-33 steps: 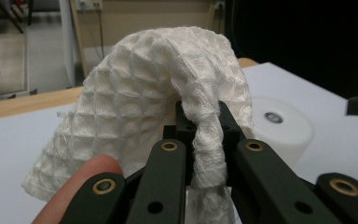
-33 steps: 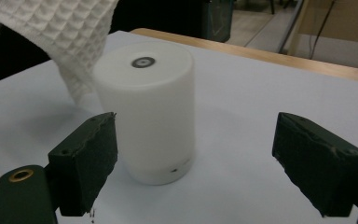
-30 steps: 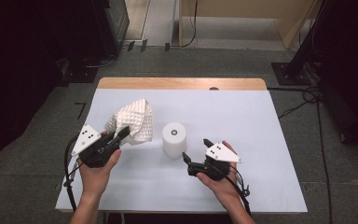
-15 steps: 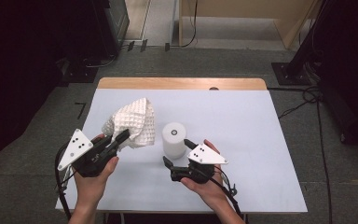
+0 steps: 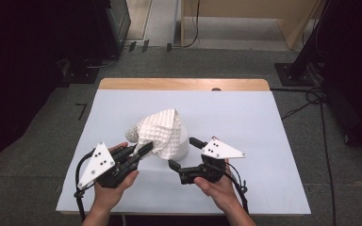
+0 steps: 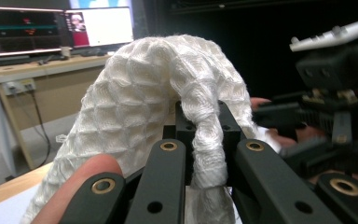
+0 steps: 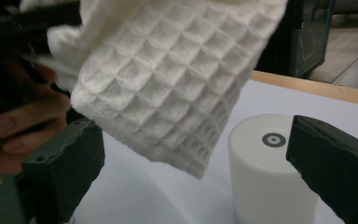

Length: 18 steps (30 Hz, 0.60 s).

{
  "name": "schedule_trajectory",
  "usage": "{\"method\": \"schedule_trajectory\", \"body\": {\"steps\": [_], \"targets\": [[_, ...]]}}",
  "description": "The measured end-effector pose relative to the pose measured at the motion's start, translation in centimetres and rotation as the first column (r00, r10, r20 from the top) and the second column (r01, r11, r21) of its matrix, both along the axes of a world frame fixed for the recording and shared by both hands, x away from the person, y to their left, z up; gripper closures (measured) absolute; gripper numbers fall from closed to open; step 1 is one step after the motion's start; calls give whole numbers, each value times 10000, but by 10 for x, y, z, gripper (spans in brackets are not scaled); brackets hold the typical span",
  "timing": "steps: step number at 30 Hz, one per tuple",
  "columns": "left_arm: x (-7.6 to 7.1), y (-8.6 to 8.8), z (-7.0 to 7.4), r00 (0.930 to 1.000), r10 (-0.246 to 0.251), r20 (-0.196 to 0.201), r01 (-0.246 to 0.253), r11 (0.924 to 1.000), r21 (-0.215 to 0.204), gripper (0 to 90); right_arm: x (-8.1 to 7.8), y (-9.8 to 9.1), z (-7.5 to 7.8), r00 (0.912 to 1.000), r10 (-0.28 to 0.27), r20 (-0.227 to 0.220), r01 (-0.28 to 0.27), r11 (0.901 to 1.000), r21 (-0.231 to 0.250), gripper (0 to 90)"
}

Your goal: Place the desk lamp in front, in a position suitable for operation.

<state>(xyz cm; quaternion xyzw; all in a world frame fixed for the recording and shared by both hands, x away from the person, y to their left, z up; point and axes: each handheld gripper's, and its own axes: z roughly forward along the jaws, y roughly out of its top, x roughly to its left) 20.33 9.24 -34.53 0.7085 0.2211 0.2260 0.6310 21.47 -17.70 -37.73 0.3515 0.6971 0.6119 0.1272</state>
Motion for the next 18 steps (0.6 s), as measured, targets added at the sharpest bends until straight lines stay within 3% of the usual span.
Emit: {"method": "schedule_trajectory", "body": {"steps": [7,14,18], "targets": [[5,-14,-15,9976,-509,-472,514,9986,97,855,6,-13,3,9975,329,-631,-273,9957,881,9],[10,-25,-30,9915,-936,-901,960,9951,232,853,12,-18,-1,9912,684,-1132,-489,9848,1665,7],[10,-32,-36,9888,-1168,-934,1203,9922,325,852,16,-24,-4,9878,711,-1389,-378,9727,2289,195]]}}
